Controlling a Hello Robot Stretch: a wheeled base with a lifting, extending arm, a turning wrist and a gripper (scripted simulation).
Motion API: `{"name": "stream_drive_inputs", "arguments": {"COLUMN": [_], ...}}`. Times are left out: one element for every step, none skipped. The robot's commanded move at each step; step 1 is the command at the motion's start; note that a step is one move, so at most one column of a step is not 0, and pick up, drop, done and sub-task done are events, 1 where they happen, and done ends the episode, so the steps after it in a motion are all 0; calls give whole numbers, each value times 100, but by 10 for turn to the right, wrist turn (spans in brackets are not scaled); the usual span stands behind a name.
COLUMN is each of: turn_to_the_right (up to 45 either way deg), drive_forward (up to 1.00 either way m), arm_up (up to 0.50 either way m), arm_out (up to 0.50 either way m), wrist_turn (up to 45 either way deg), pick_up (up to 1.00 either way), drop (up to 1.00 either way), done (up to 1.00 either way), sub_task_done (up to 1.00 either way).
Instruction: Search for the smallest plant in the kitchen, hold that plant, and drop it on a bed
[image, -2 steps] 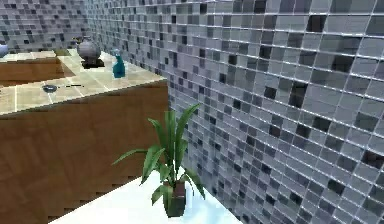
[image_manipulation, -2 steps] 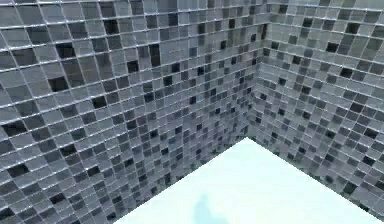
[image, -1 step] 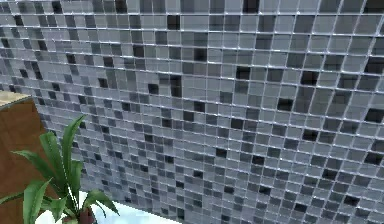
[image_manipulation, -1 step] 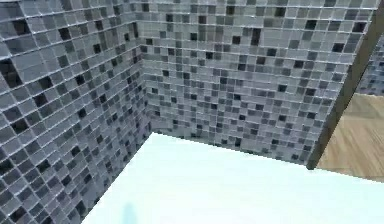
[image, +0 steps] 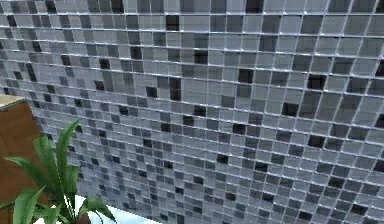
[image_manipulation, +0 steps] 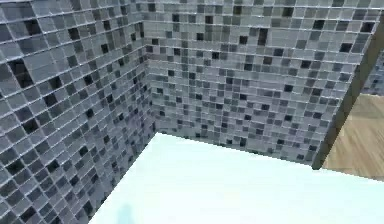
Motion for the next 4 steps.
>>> {"name": "stream_drive_inputs", "arguments": {"turn_to_the_right": [-450,-450,-240,0], "drive_forward": [0,0,0,60], "arm_up": [0,0,0,0], "arm_out": [0,0,0,0], "wrist_turn": [0,0,0,0], "pick_up": [0,0,0,0], "drop": [0,0,0,0], "done": [0,0,0,0], "sub_task_done": [0,0,0,0]}}
